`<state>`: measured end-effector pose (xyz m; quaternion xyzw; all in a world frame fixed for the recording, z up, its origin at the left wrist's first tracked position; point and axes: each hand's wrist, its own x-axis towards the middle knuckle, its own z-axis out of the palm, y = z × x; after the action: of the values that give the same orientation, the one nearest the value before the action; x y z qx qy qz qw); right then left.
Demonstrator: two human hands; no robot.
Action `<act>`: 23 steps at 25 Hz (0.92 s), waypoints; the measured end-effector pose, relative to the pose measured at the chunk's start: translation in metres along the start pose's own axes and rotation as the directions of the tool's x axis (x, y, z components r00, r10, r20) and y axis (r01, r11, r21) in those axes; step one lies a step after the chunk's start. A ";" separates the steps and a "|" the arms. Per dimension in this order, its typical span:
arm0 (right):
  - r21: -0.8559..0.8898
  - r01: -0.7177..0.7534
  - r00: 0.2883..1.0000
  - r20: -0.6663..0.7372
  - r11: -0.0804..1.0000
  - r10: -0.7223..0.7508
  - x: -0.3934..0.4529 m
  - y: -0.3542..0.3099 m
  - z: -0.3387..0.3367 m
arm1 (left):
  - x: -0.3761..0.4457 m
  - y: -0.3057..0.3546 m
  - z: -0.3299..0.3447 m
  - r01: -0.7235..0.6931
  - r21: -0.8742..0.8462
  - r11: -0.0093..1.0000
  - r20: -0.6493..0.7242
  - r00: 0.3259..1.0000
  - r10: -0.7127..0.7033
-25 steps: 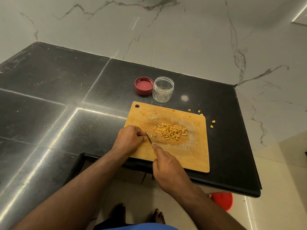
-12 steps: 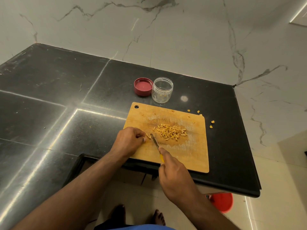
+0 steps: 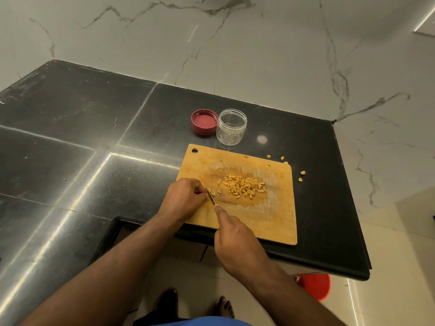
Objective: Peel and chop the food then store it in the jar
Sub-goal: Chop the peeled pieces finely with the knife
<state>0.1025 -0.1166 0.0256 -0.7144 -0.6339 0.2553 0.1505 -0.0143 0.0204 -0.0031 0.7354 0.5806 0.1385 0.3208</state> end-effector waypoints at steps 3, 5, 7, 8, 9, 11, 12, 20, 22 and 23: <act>0.016 -0.014 1.000 0.026 1.000 0.014 -0.008 0.000 0.001 | 0.000 0.001 0.000 0.008 -0.005 1.000 0.006 1.000 -0.008; 0.025 -0.023 0.999 0.037 0.999 0.022 -0.019 0.002 -0.001 | 0.001 0.001 0.000 0.005 -0.007 1.000 0.008 1.000 -0.005; 0.001 -0.011 1.000 0.025 1.000 0.011 -0.030 0.004 -0.004 | 0.001 0.000 -0.001 0.006 -0.009 1.000 0.012 1.000 -0.006; -0.003 -0.005 1.000 0.010 1.000 0.005 -0.032 0.006 -0.005 | 0.001 -0.001 -0.001 0.008 -0.010 1.000 0.014 1.000 -0.008; 0.017 -0.001 1.000 -0.011 1.000 0.001 -0.031 0.007 -0.007 | 0.001 -0.001 -0.001 0.010 -0.012 1.000 0.016 1.000 -0.010; 0.073 0.002 0.999 -0.039 0.997 0.001 -0.025 0.007 -0.007 | 0.000 -0.002 -0.002 0.004 -0.014 1.000 0.016 1.000 -0.004; 0.080 0.005 0.999 -0.040 0.997 -0.002 -0.022 0.007 -0.006 | 0.000 -0.002 -0.002 -0.002 -0.011 1.000 0.014 1.000 0.002; 0.040 0.007 1.000 -0.010 0.999 -0.006 0.003 -0.001 0.000 | -0.001 -0.002 -0.002 -0.006 -0.002 1.000 0.009 1.000 0.006; 0.004 0.015 1.000 -0.028 1.000 -0.015 0.006 -0.002 0.001 | -0.001 -0.002 -0.002 0.000 -0.008 1.000 0.007 1.000 0.000; -0.018 0.018 0.999 -0.050 1.000 -0.019 0.006 -0.002 -0.001 | -0.001 -0.002 -0.002 0.004 -0.013 1.000 0.004 1.000 -0.004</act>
<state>0.1019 -0.1106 0.0259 -0.7159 -0.6388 0.2302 0.1627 -0.0173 0.0205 -0.0028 0.7324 0.5806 0.1399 0.3272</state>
